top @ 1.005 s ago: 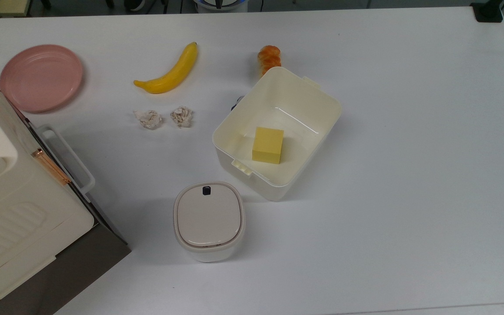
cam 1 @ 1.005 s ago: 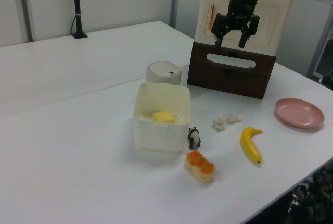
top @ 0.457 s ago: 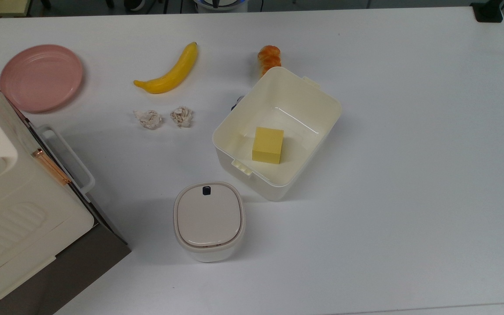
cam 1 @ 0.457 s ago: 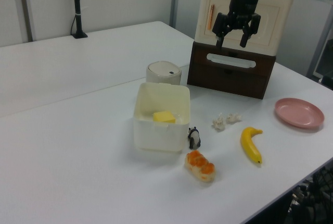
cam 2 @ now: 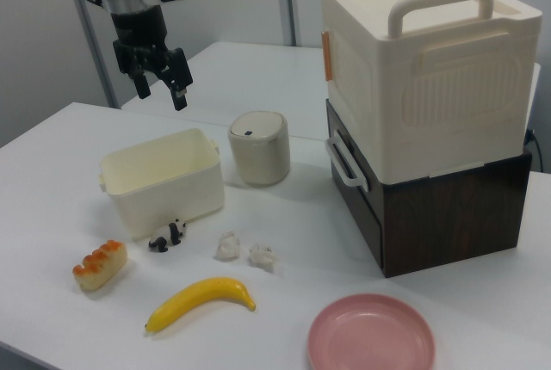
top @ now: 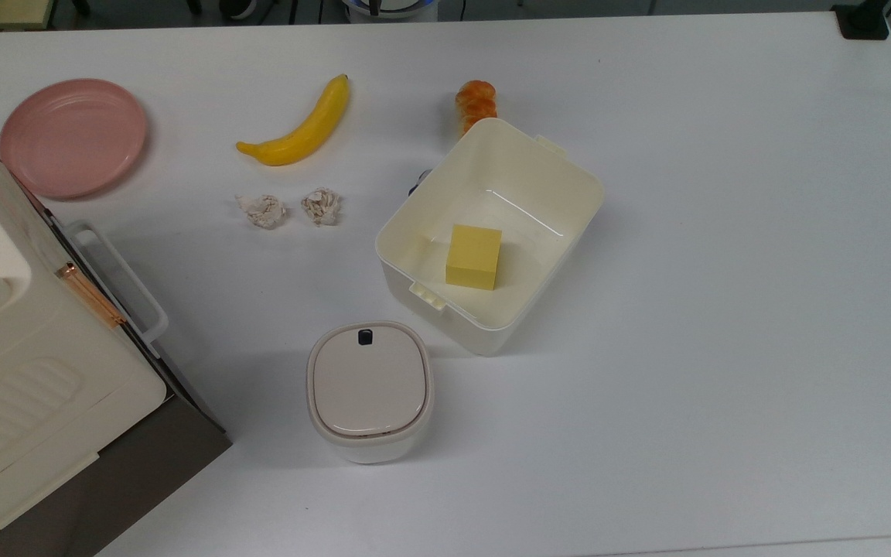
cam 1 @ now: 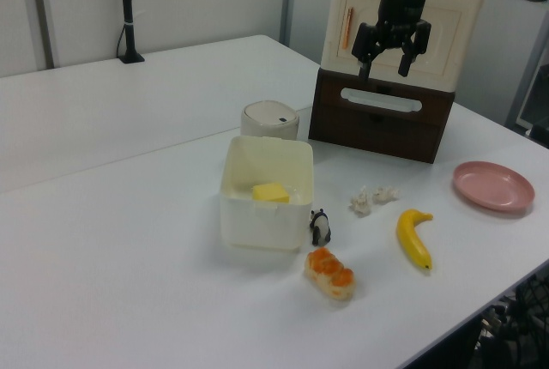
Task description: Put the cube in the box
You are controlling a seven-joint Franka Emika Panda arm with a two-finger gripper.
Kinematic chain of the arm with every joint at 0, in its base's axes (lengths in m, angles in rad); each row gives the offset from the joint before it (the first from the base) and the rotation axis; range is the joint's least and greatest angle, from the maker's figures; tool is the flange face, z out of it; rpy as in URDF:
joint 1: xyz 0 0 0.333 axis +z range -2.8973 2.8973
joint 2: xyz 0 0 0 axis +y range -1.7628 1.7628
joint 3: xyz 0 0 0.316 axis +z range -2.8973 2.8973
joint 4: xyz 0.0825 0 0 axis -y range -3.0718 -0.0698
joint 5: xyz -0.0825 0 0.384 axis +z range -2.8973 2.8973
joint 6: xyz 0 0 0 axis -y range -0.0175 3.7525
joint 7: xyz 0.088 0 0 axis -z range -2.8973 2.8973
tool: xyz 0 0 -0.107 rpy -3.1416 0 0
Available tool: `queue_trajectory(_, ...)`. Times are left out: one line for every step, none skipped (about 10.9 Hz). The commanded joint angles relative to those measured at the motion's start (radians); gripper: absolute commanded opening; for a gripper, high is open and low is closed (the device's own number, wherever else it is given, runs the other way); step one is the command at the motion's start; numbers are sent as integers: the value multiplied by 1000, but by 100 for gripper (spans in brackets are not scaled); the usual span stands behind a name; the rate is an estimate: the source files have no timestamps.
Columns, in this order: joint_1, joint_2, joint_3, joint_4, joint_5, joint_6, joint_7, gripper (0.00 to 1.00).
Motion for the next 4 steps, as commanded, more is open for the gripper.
queue_trajectory(22, -24, -16, -25, -12, 10, 3, 100)
queue_trajectory(22, -24, -16, -25, -10, 10, 3, 100)
queue_trajectory(22, -24, -16, -27, -9, 10, 3, 100)
queue_trajectory(22, -24, -16, -27, -9, 10, 3, 100)
